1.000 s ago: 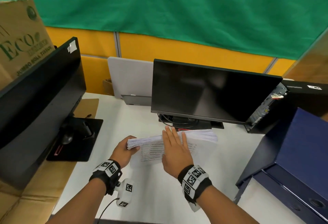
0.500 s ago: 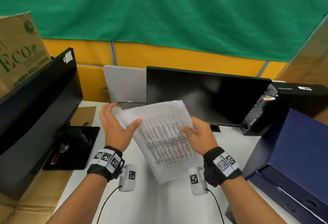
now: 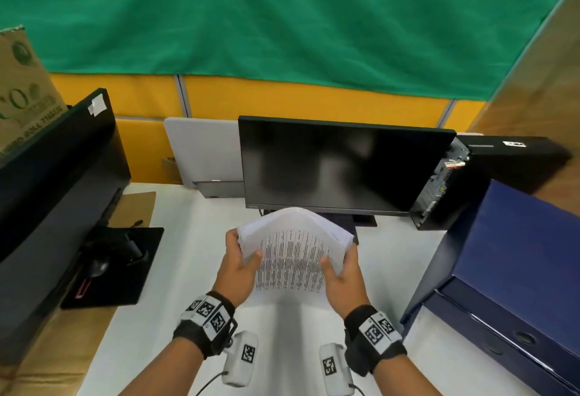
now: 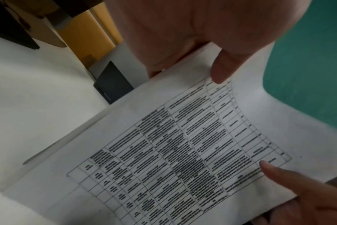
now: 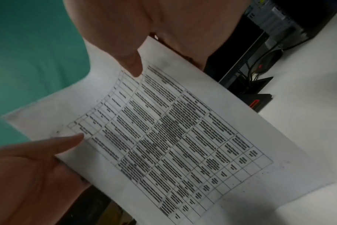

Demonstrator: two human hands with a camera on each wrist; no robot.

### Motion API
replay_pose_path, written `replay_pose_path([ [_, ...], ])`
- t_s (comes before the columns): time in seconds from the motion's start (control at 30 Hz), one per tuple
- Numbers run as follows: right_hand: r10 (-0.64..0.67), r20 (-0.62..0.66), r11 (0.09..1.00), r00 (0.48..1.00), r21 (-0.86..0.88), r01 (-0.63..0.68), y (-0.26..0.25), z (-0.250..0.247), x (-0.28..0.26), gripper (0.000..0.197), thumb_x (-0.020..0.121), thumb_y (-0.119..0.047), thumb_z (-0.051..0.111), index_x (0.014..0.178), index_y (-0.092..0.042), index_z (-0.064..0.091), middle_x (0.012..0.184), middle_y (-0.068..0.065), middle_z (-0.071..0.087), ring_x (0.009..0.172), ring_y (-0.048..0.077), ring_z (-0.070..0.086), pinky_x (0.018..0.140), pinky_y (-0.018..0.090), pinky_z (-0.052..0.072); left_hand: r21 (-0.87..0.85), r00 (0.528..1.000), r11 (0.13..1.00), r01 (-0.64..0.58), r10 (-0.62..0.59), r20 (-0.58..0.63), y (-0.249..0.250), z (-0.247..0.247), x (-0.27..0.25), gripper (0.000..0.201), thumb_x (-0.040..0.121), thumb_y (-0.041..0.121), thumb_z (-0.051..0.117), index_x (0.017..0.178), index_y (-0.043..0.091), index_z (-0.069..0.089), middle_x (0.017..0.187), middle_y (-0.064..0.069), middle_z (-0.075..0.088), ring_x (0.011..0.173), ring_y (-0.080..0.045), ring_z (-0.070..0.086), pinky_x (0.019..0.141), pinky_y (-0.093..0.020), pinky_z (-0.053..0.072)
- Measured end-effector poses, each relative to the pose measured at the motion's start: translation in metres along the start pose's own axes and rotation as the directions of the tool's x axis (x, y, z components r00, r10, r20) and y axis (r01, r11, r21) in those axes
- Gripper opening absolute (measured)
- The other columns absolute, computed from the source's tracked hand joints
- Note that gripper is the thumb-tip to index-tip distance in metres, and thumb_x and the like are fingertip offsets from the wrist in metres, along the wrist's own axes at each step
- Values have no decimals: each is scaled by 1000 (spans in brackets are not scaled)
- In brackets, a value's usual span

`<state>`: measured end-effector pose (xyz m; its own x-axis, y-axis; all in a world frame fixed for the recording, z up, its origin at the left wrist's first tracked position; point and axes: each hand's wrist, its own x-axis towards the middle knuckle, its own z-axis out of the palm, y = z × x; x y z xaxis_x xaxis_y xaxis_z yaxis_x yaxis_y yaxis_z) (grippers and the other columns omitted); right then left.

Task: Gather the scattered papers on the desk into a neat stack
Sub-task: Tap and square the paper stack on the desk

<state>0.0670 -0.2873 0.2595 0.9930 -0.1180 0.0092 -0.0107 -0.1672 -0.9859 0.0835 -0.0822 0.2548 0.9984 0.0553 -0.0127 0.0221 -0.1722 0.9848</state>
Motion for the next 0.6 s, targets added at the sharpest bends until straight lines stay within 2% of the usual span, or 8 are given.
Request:
replay_pose_path([
  [0.07,15,-6,1000,1000,-19,-16,5,1,0,42,97,-13,47,120,-42,27,111,-21,50,99,-10,51,68,0,44,13,999,1000,-9,9,-42,-2,2,0,29,98,12,48,115,29,33,106,7,59,100,-19,61,80,-30,52],
  [0.17,19,-21,999,1000,-35,-19,3,1,1,30,100,-21,41,120,-38,28,111,-10,54,94,-4,55,65,3,46,22,998,999,-23,25,-60,3,4,0,24,99,14,45,115,27,33,106,7,59,100,-18,62,86,-38,53],
  [0.23,4,-38,1000,999,-17,-5,-1,2,0,29,100,-20,41,120,-37,28,110,-9,54,94,-2,55,61,2,47,13,997,1000,-15,16,-74,3,3,1,27,98,14,47,113,33,33,107,8,58,100,-14,61,86,-41,55],
  [0.33,-11,-65,1000,998,-16,10,-3,0,-2,43,95,-8,51,120,-36,30,114,-6,55,104,11,57,64,1,46,19,996,999,29,-27,-90,2,-1,3,45,92,9,56,108,46,35,107,8,58,99,-17,61,83,-43,56],
  [0.4,-22,-67,1000,997,2,23,-3,-3,-2,57,88,5,56,114,-40,33,110,-9,56,104,10,57,65,3,49,5,996,999,37,-37,-86,4,-5,3,60,85,-6,59,114,42,38,108,7,56,104,-19,59,78,-36,57],
  [0.47,-50,-68,998,996,38,53,-5,-8,-1,70,80,18,56,112,-41,36,109,-12,54,100,2,58,65,6,51,-31,997,1000,4,-6,-83,8,-10,5,70,78,-17,58,119,36,41,113,5,54,108,-16,56,72,-23,57],
  [0.53,-89,-53,993,995,78,93,-9,-11,0,73,75,25,54,119,-31,39,113,-8,54,100,-4,58,65,9,52,-86,996,995,-53,46,-77,15,-13,7,73,74,-22,57,118,35,46,120,3,52,109,-17,56,71,-20,58],
  [0.6,-104,-26,989,994,100,106,-11,-11,1,73,73,25,54,122,-27,40,118,-3,54,107,2,57,67,12,53,-115,996,990,-81,75,-56,20,-13,8,73,74,-23,57,116,37,48,124,3,51,109,-16,55,69,-17,57],
])
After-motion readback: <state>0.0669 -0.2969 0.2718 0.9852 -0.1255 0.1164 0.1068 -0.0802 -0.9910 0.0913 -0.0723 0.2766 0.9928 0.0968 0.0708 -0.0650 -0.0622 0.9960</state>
